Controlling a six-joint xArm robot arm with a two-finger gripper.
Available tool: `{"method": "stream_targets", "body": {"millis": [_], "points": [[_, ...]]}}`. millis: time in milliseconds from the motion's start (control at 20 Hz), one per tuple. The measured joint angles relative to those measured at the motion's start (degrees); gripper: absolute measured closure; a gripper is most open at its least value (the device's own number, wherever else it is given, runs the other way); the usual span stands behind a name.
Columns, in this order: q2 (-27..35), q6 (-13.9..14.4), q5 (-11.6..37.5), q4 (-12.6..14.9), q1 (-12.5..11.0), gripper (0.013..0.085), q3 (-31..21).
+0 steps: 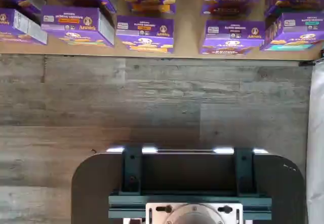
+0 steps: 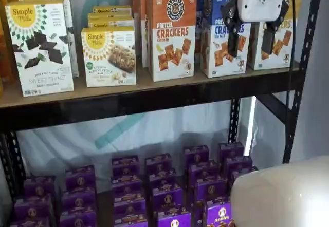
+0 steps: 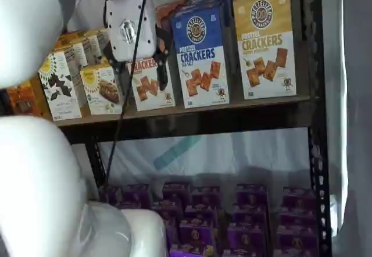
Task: Retrieve the yellow and white box located on the top shelf, the sixth one from the left
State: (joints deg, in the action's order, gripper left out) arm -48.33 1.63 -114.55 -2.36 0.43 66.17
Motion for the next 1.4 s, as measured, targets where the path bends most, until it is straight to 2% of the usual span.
{"method": "stream_targets", "body": {"millis": [50,100,250,500,650,850,1100,1200,1400], "points": [[-0.22,-0.31,0.33,-0.6,-0.51,0.013,-0.21],[-1.19,-1.55,1.78,-3.09,-2.89,0.013,-1.13],[-1.82,-2.05,2.9,-4.41,-3.67,0.013,-1.72],[-1.61,-1.56,3.23,-3.01,-2.58,0.013,-1.89],[-1.29,-2.62,4.38,-1.57,-3.13,0.013,-2.15],[-0.07,-6.27,7.06,1.5,-5.81,0.013,-2.2],[1.99,-11.42,11.58,4.49,-10.34,0.013,-2.4],[3.28,-14.11,14.35,4.94,-13.19,0.013,-2.43],[5.44,-17.75,18.91,5.22,-17.13,0.013,-2.05]]}}
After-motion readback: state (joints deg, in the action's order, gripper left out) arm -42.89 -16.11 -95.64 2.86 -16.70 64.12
